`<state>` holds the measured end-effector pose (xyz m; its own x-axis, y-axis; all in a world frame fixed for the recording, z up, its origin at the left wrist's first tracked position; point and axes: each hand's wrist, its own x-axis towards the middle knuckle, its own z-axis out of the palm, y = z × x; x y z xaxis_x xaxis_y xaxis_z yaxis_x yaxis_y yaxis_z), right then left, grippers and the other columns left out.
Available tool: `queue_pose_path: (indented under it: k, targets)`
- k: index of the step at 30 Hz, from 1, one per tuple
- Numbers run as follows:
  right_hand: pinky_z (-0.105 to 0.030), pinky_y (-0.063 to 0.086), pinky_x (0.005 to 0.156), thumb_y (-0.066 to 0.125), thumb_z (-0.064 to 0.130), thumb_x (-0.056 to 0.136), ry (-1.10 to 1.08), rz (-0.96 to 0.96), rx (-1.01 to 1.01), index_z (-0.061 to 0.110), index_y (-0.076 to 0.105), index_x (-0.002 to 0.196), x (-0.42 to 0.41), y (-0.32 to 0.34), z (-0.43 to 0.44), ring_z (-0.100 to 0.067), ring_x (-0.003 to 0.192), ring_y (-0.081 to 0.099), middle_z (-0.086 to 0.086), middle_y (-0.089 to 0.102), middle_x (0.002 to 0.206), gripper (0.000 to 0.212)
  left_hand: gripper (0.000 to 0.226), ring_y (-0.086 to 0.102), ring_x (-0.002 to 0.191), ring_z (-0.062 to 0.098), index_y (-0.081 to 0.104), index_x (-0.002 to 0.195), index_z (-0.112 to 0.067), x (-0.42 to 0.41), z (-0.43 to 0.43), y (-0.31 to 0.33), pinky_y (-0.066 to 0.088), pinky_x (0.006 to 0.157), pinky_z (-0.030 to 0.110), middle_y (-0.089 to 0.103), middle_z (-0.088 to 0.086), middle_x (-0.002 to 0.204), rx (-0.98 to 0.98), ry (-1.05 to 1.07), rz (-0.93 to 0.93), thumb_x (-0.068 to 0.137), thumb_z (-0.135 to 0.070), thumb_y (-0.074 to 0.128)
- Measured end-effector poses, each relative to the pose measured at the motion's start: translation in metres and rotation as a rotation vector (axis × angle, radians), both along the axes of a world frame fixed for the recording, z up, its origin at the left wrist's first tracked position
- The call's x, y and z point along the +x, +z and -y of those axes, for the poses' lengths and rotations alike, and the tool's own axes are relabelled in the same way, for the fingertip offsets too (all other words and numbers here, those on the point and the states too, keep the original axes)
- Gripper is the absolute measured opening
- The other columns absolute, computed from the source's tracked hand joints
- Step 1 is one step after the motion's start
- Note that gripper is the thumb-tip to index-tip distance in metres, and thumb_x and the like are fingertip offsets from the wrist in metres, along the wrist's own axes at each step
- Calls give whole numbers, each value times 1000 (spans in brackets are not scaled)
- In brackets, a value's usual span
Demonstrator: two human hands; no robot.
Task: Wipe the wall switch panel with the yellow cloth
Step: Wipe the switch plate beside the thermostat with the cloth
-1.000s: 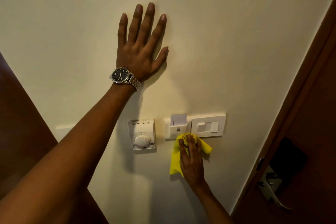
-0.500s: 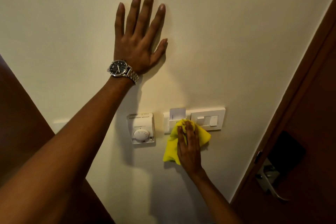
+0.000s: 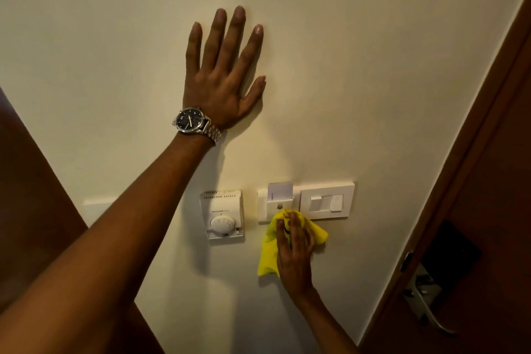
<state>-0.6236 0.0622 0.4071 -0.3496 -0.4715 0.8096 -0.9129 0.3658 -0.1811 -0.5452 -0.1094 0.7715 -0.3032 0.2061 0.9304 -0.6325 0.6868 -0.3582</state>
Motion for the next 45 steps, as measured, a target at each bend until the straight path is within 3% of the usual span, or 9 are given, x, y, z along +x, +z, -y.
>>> queue_pose_path:
  k: [5, 10, 15, 22, 28, 31, 36, 39, 45]
  targets:
    - [-56, 18, 122, 29, 15, 110, 37, -10, -67, 10, 18, 158, 1, 17, 17, -38, 152, 17, -18, 9, 166, 49, 69, 33, 154, 38, 34, 162, -21, -2, 2, 2, 26, 125, 61, 38, 17, 165, -4, 10, -1, 104, -59, 34]
    - [-60, 20, 118, 25, 15, 111, 39, -105, 12, 13, 17, 158, -2, -2, 13, -37, 153, 9, -17, 4, 167, 48, 68, 31, 155, 38, 33, 162, -21, 1, 0, 0, 24, 125, 61, 36, 17, 166, 15, 2, 18, 105, -58, 33]
    - [-60, 6, 124, 49, 18, 101, 39, -148, -15, 12, 20, 157, 3, 18, 29, -35, 154, 10, -15, 9, 167, 63, 69, 32, 154, 38, 33, 162, -21, -3, 4, 2, 24, 125, 61, 38, 18, 165, 7, 1, 10, 105, -60, 28]
    - [-61, 20, 119, 19, 22, 111, 42, -8, 0, 12, 18, 158, 21, 9, 27, -36, 153, 12, -15, 7, 167, 47, 68, 30, 156, 36, 31, 163, -22, 0, 2, 0, 24, 126, 60, 35, 15, 167, 12, 5, 17, 105, -59, 31]
    - [-57, 15, 122, 30, 15, 109, 43, -93, -3, 13, 25, 156, 11, -1, 20, -34, 154, 9, -14, 5, 168, 47, 70, 30, 155, 37, 31, 163, -22, -2, 6, 1, 23, 126, 61, 35, 16, 166, 6, -1, 6, 104, -60, 32]
    - [-58, 16, 120, 36, 18, 104, 16, -122, 32, 13, 17, 158, 7, -10, 13, -36, 154, 6, -14, 0, 168, 57, 68, 30, 156, 36, 31, 163, -22, -1, 3, 1, 23, 126, 60, 35, 15, 167, 4, -2, 5, 105, -59, 34]
    - [-53, 8, 126, 31, 18, 110, 22, -7, -108, 8, 17, 157, -1, 16, 24, -37, 153, 12, -17, 7, 167, 50, 70, 31, 154, 38, 31, 162, -21, -5, 6, 2, 21, 125, 60, 37, 17, 165, -1, -3, 2, 104, -61, 30]
    - [-53, 12, 125, 39, 13, 104, 6, -97, -30, 10, 14, 158, -3, -6, 9, -36, 154, 8, -15, 2, 168, 60, 69, 31, 155, 38, 32, 162, -21, -2, 3, 2, 24, 125, 61, 36, 17, 166, 8, 12, 13, 105, -60, 31]
    - [-55, 18, 123, 32, 15, 109, 63, -60, -57, 11, 19, 157, 4, 27, 26, -36, 153, 13, -16, 15, 165, 51, 70, 33, 153, 39, 34, 162, -21, -2, 2, 3, 24, 125, 60, 38, 18, 164, -7, 15, 2, 104, -60, 30]
